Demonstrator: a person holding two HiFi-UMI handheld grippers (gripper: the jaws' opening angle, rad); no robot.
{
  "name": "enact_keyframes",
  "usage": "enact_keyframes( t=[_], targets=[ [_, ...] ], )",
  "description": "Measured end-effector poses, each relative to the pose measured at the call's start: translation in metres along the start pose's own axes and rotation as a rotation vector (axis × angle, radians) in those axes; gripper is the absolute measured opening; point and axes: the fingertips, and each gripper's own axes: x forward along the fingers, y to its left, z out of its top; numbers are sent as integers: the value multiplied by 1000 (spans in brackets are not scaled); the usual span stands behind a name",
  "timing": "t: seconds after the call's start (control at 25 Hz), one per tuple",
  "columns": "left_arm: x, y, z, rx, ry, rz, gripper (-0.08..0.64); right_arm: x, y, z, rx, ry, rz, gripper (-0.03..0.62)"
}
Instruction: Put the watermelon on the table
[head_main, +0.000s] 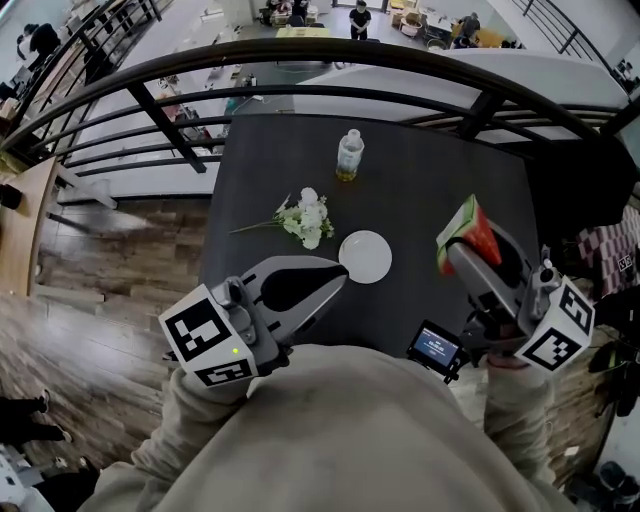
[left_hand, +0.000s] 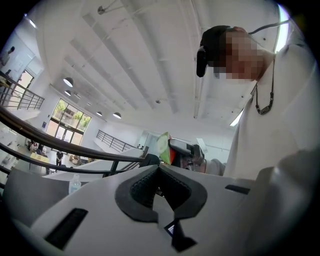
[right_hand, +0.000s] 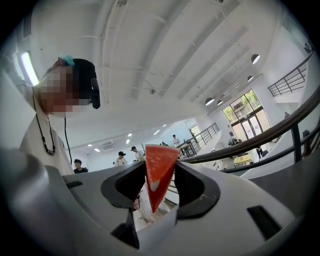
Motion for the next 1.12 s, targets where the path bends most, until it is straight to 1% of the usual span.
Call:
enact_keyframes(
  t=[0.08, 0.24, 0.4, 0.6, 0.76, 1.12],
  targets=[
    [-2, 4, -2, -14, 0, 14, 3, 1, -2, -4, 6, 11, -5, 195],
    [-4, 7, -5, -24, -8, 9, 3, 3, -7, -11, 8, 35, -12, 195],
    [-2, 12, -7, -35, -16, 32, 3, 3, -9, -18, 14, 61, -18, 195],
    [-1, 14, -11, -47, -11, 31, 3, 4, -13, -24, 28, 81, -22, 195],
    [-4, 18, -18, -66, -6, 57, 3, 6, -16, -31, 47, 100, -23, 195],
    [-8, 25, -28, -99, -4, 83, 3, 13, -26, -47, 83, 135, -20, 195]
  ],
)
